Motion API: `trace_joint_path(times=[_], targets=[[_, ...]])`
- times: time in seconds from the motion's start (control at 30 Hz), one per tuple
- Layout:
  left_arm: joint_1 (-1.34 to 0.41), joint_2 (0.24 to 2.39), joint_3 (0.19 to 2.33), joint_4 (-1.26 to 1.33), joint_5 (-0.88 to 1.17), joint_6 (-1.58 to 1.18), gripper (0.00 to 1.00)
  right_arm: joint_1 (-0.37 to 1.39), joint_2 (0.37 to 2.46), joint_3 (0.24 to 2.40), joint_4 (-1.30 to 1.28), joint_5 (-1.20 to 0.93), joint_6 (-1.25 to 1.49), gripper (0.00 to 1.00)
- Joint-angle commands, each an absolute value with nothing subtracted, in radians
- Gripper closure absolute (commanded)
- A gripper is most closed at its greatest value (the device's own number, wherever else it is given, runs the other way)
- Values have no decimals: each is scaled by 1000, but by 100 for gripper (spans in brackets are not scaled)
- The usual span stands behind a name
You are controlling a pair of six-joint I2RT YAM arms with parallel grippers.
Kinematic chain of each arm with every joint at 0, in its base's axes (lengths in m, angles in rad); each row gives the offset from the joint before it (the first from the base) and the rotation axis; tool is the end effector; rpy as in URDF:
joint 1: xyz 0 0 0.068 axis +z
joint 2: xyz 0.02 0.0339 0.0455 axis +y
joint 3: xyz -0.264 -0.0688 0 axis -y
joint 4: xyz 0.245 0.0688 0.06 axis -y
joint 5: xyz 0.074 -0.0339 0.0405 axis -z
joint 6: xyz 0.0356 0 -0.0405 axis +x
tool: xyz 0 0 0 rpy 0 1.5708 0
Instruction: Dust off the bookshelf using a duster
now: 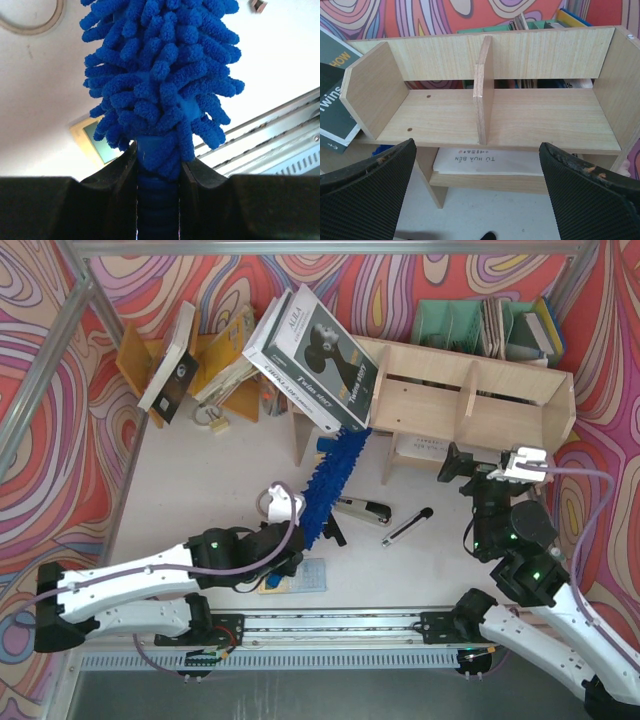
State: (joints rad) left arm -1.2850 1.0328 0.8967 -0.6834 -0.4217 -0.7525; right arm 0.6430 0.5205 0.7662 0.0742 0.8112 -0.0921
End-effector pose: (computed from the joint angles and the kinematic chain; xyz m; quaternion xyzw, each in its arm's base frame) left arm 0.0727 -0.1957 0.2886 0.1653 0.8978 -0.2034 0.3539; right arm 0.1015 0.0438 0.3936 0.1052 0.6170 -0.0197 0.7797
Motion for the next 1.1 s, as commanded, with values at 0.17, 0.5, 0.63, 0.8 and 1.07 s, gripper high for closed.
trace_joint_path(times=[0.17,0.5,0.63,0.8,1.07], targets=[[-1295,855,968,-966,-318,-743,100,644,599,858,-3,814,-9,1],[-1295,819,1064,-1122,-156,-660,100,645,640,896,-18,806,16,1],[-1296,805,1089,-1156,-104,-631,100,644,644,899,-16,815,11,1],[-1295,755,1133,-1157,-32,-591,100,644,635,899,-13,828,-3,1],[-1296,744,1248,-1233,-45,-547,100,644,618,899,0,841,-34,1]])
